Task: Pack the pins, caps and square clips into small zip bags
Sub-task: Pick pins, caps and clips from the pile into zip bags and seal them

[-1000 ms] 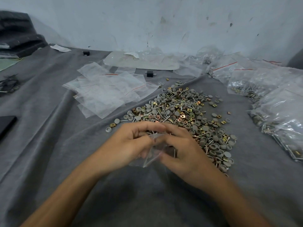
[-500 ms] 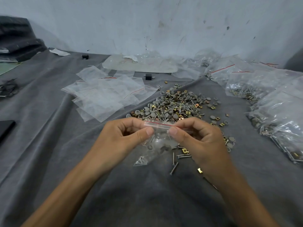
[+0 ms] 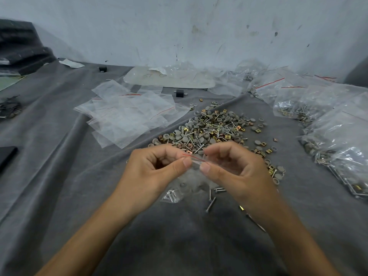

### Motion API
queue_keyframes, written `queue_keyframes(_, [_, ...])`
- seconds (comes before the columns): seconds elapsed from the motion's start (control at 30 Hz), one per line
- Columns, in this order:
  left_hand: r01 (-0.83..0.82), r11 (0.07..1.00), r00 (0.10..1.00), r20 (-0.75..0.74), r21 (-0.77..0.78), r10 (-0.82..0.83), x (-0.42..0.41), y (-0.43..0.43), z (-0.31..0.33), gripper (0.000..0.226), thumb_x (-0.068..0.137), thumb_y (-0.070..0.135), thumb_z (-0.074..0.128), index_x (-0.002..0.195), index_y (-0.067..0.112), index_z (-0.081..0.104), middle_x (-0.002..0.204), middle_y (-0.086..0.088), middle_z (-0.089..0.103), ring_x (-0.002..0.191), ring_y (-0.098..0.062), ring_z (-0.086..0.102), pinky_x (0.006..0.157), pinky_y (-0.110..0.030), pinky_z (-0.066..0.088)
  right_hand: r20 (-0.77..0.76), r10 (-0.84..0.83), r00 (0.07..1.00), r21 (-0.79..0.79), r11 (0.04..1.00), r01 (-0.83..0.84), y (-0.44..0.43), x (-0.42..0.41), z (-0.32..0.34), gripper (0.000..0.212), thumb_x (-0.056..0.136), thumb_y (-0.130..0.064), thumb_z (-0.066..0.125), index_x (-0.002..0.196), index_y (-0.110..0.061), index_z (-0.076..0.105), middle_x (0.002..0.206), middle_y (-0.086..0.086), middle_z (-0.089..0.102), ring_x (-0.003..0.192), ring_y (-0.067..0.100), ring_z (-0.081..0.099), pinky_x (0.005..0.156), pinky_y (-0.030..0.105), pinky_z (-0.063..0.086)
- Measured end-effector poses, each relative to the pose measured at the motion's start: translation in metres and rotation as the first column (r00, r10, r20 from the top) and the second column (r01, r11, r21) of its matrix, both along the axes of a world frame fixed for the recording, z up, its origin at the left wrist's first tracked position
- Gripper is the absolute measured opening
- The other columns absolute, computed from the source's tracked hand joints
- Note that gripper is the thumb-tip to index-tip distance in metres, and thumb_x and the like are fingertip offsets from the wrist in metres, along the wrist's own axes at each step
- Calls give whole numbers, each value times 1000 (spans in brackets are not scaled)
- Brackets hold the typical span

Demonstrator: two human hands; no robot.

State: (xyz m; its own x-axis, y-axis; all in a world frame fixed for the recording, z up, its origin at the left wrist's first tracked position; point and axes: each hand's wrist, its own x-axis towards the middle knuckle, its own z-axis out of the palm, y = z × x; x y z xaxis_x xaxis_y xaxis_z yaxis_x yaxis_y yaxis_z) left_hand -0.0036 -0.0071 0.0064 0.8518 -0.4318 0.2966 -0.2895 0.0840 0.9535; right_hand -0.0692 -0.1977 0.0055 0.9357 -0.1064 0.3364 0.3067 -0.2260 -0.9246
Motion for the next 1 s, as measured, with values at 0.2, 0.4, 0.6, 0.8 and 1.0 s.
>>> queue_keyframes(0.2, [108,993,993,45,52,-110,-4,-4,-4,13,85,14,72,90,3,76,64,9,68,56,4,53,52,-10,38,-34,48,998,-112,992,-51,0,-2,-1,5,85,-21,79,87,-25,75,76,0,72,64,8,65,57,19,51])
queue_keyframes(0.4, [140,989,988,61,52,-143,-4,-5,-4,12,85,14,72,91,4,76,64,14,69,55,7,54,52,-6,38,-67,61,996,-62,996,-65,-1,-2,-1,6,86,-18,79,82,-20,74,72,2,70,62,8,60,56,21,49])
queue_keyframes(0.6, [135,989,989,56,59,-139,-4,-4,-4,12,86,12,71,92,2,76,65,13,69,55,7,55,53,-6,39,-67,52,996,-78,995,-57,-1,-1,-3,7,87,-19,79,83,-22,74,72,6,68,60,6,58,54,18,46])
queue_keyframes(0.8, [54,997,998,6,49,-55,0,1,-1,11,80,24,75,83,14,78,69,-11,68,63,-13,53,58,-28,41,-74,2,997,-82,997,-8,-8,2,-3,10,81,-32,78,81,-24,73,65,-3,65,57,6,54,52,21,42])
queue_keyframes(1.0, [38,998,999,5,44,-38,-1,3,2,13,80,23,75,85,11,78,75,-23,68,66,-24,53,64,-39,39,-73,-1,997,-82,997,-5,-9,2,-2,9,81,-32,77,80,-24,74,67,-2,67,59,7,55,54,21,43])
